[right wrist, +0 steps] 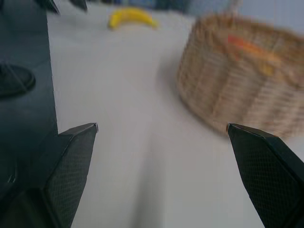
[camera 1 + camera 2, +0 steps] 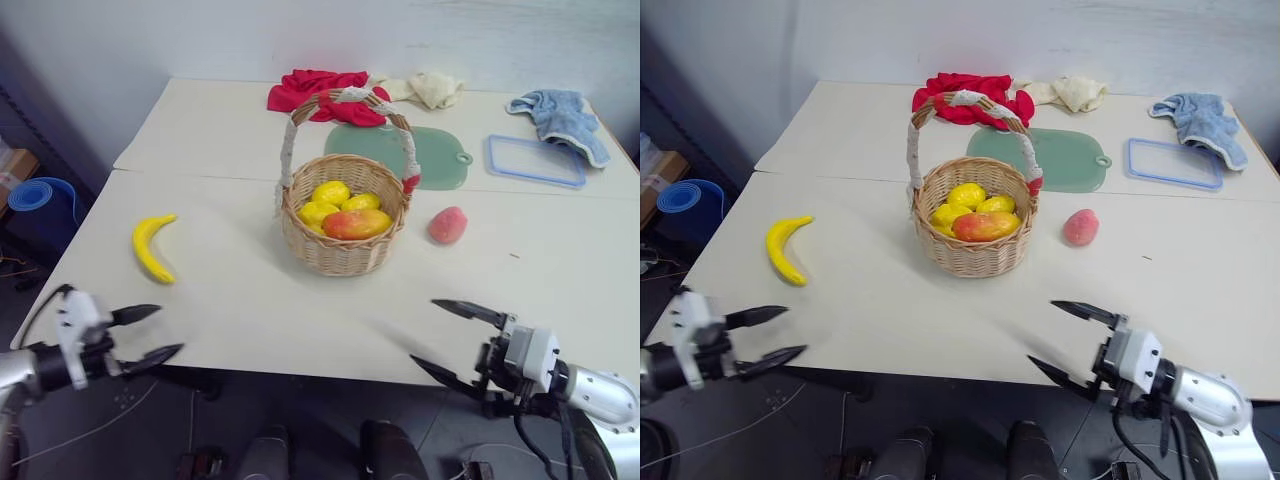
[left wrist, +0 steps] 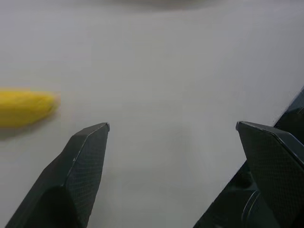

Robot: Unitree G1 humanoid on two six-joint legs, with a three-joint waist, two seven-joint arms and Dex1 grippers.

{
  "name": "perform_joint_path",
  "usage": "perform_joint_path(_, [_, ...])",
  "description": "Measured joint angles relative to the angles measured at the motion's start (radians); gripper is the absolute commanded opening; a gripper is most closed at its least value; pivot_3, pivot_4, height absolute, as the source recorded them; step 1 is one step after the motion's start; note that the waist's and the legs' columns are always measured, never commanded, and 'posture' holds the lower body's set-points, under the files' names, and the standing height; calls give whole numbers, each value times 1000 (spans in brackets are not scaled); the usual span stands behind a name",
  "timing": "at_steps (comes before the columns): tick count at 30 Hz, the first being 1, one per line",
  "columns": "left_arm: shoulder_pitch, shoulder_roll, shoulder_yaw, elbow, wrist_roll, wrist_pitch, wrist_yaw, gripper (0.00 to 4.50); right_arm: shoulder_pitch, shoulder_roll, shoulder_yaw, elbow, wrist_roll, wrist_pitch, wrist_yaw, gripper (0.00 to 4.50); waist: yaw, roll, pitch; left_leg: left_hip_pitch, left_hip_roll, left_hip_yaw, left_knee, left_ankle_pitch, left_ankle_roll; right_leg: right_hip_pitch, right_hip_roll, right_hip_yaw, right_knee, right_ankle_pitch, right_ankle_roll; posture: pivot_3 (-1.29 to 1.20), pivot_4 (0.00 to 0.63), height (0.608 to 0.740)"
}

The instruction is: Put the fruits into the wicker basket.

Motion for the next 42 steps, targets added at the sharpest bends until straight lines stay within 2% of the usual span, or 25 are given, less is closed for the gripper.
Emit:
perform_joint_path(5, [-72, 121, 200, 238, -108, 448, 150, 4500, -99, 31, 16, -88, 94, 125, -106, 4483, -5, -3, 1, 1, 0, -6, 0, -1, 1, -1, 0, 0, 6, 0, 0, 0, 150, 740])
perform_joint_path(8, [-139, 189, 250, 354, -132, 661, 219, 4500, -187, 43, 32, -156, 101, 158, -160, 4483, -5, -3, 1, 1, 0, -6, 0, -1, 0, -3, 0, 0, 8, 0, 0, 0, 150, 740])
perform_joint_path(13, [-371, 202, 228, 431, -195, 926, 273, 4500, -238, 43, 94, -188, 81, 179, -163, 4483, 7, -9, -1, -4, 0, -5, 0, -1, -3, -12, 0, -2, 19, 0, 1, 0, 150, 740])
perform_joint_path(17, [-612, 166, 123, 455, -187, 986, 356, 4500, -243, 43, 103, -170, 67, 187, -159, 4483, 11, -11, -2, -5, 0, -1, 1, 0, -4, -15, 0, 0, 25, 0, 1, 0, 150, 740])
perform_joint_path(20, [-777, 110, 13, 513, -140, 991, 429, 4500, -252, 42, 101, -133, 50, 188, -159, 4483, 8, -11, -2, -4, 0, 4, 2, 0, -4, -16, 0, 0, 27, 0, 1, 0, 150, 740])
perform_joint_path(23, [-876, 74, -112, 606, -64, 958, 467, 4500, -256, 42, 98, -119, 40, 188, -158, 4483, -7, -12, -2, -4, 1, 8, 2, 0, -5, -18, 0, 0, 28, 0, 1, 0, 150, 740])
perform_joint_path(26, [-968, 31, -207, 710, 16, 873, 477, 3927, -260, 45, 101, -116, 33, 188, -161, 4500, -11, -13, -1, -4, 1, 10, 3, 0, -5, -19, 0, 0, 28, 0, 1, 0, 150, 740])
perform_joint_path(30, [-1089, -16, -304, 839, 119, 759, 470, 2744, -253, 58, 103, -116, 26, 188, -174, 4500, -4, -13, -2, -4, 1, 10, 4, 0, -4, -19, 0, 0, 28, 1, 1, 0, 150, 740])
perform_joint_path(33, [-1126, -34, -352, 891, 162, 701, 427, 1821, -252, 60, 101, -116, 20, 188, -188, 4500, 1, -13, -2, -4, 1, 10, 7, 0, -4, -17, 0, 0, 28, 1, 1, 0, 150, 740])
perform_joint_path(36, [-1135, -41, -384, 902, 188, 656, 377, 1106, -252, 65, 85, -116, 19, 188, -206, 4500, -2, -13, -2, -4, 1, 10, 7, -1, -3, -17, 0, 0, 28, 1, 1, 0, 150, 740])
perform_joint_path(39, [-1103, -41, -377, 893, 197, 541, 298, 745, -245, 65, 77, -116, 18, 188, -222, 4500, -8, -12, -1, -4, 2, 10, 7, -1, -4, -18, 1, 0, 29, 1, 1, 0, 150, 740])
perform_joint_path(41, [-1055, -46, -344, 849, 174, 423, 204, 745, -230, 65, 63, -115, 16, 189, -230, 4500, -8, -13, -1, -6, 3, 11, 7, -1, -4, -19, 1, 0, 29, 1, 1, 0, 150, 740])
perform_joint_path(42, [-993, -44, -315, 753, 135, 356, 104, 745, -215, 66, 47, -119, 16, 189, -242, 4500, -8, -13, -1, -7, 3, 11, 8, -1, -4, -19, 1, 0, 27, 1, 1, 0, 150, 740])
